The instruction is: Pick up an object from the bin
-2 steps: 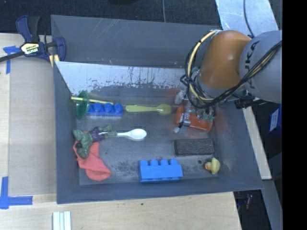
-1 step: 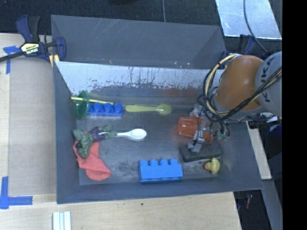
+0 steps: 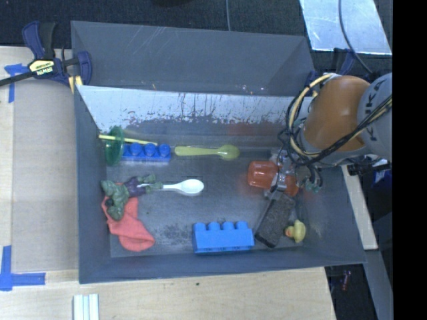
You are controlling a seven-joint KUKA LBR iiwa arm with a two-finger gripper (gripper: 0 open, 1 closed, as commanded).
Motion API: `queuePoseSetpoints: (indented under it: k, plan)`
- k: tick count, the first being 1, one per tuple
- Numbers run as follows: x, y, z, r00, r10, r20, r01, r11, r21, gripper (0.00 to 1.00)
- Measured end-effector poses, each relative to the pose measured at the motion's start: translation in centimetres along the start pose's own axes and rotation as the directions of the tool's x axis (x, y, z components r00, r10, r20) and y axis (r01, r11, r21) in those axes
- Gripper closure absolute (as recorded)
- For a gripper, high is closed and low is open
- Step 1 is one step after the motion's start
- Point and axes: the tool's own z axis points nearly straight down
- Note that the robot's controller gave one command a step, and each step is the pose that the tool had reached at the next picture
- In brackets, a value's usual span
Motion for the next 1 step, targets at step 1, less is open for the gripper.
queuePoseSetpoints:
  k: [1]
  plan:
    - [0.01,0.0,-0.03,1.0,0.0,0.0,0.0,1.0,0.0,1.0]
